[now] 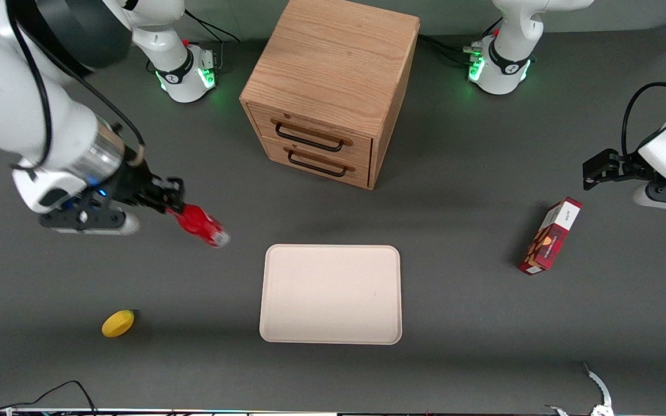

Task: Place coke bottle on tray
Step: 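Lift the red bottle and carry it to the cream tray's edge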

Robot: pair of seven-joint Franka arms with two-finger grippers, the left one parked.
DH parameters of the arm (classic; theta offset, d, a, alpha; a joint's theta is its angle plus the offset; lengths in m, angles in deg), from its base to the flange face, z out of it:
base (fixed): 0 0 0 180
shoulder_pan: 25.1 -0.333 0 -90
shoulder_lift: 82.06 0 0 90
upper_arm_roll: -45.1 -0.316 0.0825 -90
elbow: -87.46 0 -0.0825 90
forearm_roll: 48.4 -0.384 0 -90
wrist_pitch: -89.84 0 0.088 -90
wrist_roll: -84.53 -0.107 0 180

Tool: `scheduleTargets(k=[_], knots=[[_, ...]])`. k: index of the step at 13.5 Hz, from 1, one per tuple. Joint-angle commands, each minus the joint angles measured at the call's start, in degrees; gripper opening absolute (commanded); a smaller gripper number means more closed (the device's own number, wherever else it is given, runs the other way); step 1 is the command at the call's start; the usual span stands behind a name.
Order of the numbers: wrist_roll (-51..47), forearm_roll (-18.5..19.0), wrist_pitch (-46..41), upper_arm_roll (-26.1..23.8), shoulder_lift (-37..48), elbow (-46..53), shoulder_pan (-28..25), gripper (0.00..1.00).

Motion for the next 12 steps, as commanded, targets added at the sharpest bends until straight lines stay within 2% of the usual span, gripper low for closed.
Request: scheduleTargets(k=[1,6,12], knots=[[-10.6,5.2,5.6,-0.9,-10.9,8.2,-4.5,0.00],[-20.8,17.7,18.6,-2.5,-22.2,8.0,-7.0,0.00],[-24.6,26.1,24.8,-2.6,-27.8,6.8,-7.8,0.00]])
